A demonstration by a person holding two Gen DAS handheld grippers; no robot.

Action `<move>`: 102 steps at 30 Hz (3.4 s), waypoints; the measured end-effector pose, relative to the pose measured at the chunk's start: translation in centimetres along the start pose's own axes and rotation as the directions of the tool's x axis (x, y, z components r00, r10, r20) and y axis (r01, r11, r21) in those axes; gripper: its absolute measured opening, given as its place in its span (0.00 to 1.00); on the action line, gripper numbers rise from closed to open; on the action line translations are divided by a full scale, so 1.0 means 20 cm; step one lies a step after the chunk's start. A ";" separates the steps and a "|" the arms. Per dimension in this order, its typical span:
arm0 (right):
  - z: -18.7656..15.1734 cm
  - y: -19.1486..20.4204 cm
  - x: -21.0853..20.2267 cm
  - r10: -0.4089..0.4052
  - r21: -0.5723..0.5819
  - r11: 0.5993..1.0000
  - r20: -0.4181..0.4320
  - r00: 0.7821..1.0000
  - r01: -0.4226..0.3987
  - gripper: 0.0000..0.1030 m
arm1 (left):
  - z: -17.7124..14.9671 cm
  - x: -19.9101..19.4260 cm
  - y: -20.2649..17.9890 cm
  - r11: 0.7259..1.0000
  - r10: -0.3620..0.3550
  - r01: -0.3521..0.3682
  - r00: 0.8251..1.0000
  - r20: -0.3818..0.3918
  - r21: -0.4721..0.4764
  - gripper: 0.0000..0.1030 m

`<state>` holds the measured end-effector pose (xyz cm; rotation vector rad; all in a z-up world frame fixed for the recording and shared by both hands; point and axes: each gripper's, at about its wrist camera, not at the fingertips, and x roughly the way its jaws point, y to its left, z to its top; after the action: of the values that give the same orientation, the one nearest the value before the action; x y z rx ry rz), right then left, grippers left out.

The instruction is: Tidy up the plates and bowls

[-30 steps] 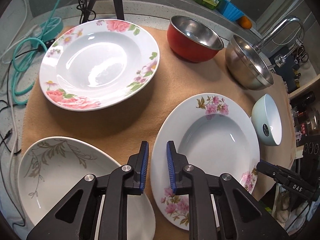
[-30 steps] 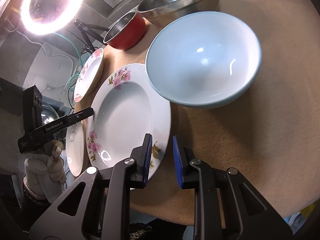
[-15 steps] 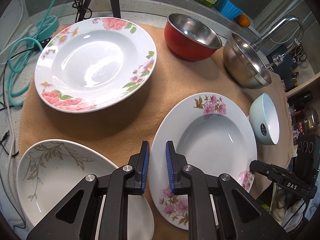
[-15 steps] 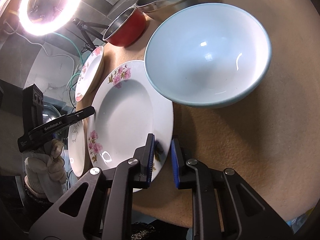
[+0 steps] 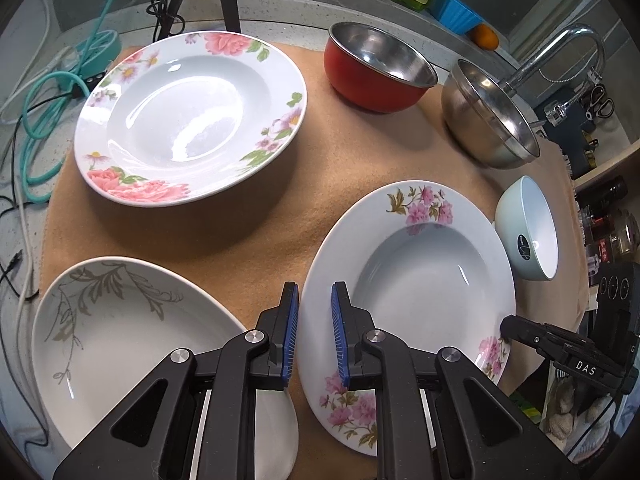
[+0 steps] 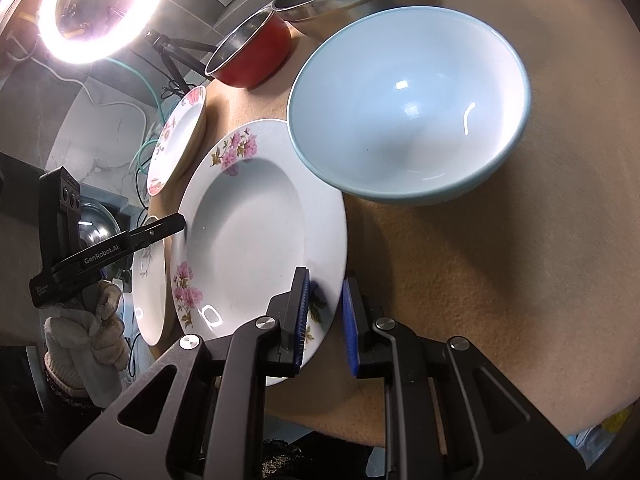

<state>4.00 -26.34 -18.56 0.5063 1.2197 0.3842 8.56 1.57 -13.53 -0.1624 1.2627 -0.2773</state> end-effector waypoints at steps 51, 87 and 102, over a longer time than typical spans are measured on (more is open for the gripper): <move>0.03 0.18 -0.13 -0.115 -0.140 0.982 0.092 0.989 0.127 0.18 | -0.14 -0.29 0.14 0.996 0.061 -0.050 0.987 0.146 -0.079 0.15; 0.12 1.08 0.66 -0.066 -0.505 0.863 -0.126 0.990 -0.007 0.23 | -0.61 -0.40 0.78 0.881 0.197 -0.098 0.965 0.171 -0.462 0.26; 0.12 1.09 0.77 -0.093 -0.515 0.857 -0.172 0.981 -0.009 0.07 | -0.60 -0.34 0.80 0.892 0.139 -0.058 0.979 0.149 -0.449 0.09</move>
<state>10.65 -0.48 -17.85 -0.0245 1.2472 0.7107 -2.89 19.25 -15.33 -0.5025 1.1357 0.1189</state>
